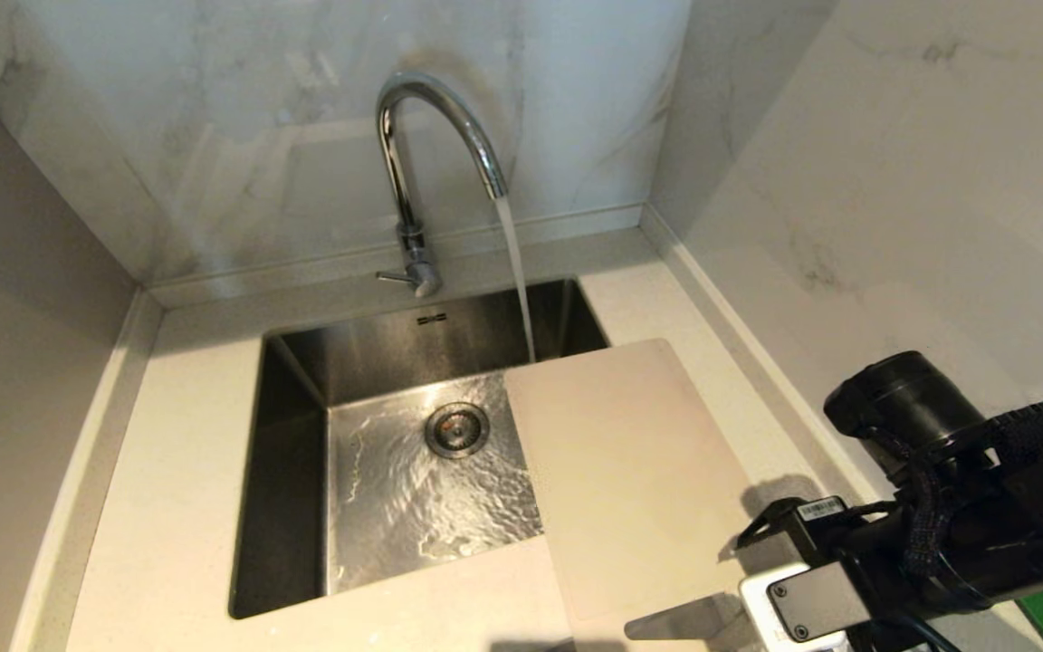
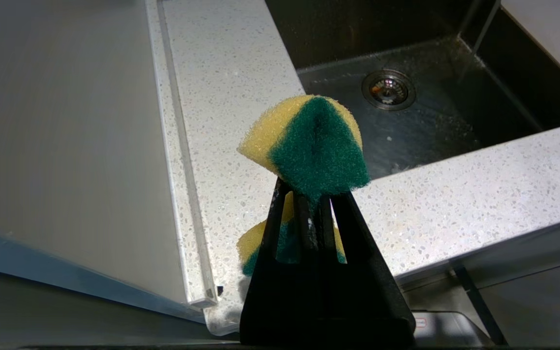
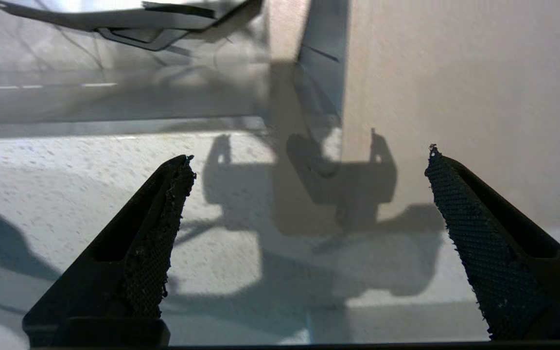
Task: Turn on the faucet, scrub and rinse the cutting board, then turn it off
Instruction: Pick up the cutting board
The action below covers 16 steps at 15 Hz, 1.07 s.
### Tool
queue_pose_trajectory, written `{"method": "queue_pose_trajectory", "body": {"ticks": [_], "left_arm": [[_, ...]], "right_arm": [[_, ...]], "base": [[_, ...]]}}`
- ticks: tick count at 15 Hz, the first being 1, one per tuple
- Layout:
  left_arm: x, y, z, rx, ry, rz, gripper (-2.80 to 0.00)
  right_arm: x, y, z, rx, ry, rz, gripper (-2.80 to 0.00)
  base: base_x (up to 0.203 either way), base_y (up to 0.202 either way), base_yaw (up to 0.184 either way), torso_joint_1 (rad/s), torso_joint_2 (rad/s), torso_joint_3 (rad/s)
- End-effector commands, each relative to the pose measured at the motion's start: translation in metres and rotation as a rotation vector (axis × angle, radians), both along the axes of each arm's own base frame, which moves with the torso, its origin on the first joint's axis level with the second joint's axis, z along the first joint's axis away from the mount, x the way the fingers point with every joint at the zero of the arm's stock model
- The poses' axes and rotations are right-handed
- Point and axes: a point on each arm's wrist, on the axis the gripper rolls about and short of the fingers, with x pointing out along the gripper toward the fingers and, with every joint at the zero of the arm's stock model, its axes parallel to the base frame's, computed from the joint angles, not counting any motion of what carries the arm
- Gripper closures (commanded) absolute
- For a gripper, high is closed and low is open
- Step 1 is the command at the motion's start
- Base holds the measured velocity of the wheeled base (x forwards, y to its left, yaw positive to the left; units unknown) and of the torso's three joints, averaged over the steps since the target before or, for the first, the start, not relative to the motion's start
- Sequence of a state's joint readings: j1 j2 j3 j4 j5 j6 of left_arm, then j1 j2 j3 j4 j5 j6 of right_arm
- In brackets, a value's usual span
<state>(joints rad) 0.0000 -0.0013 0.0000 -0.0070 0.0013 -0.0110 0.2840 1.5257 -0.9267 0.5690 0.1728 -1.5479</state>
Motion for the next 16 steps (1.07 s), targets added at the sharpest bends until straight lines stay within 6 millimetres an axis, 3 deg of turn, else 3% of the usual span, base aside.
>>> {"method": "queue_pose_trajectory", "body": {"ticks": [1, 16], "left_arm": [[0.0, 0.0, 0.0, -0.001, 0.002, 0.0, 0.0], [0.0, 0.0, 0.0, -0.001, 0.002, 0.0, 0.0]], "right_arm": [[-0.004, 0.001, -0.012, -0.013, 0.052, 0.021, -2.8], [0.009, 0.011, -0.055, -0.107, 0.171, 0.041, -2.8]], "base": [[0.0, 0.0, 0.0, 0.0, 0.0, 0.0], [0.0, 0.0, 0.0, 0.0, 0.0, 0.0]]}}
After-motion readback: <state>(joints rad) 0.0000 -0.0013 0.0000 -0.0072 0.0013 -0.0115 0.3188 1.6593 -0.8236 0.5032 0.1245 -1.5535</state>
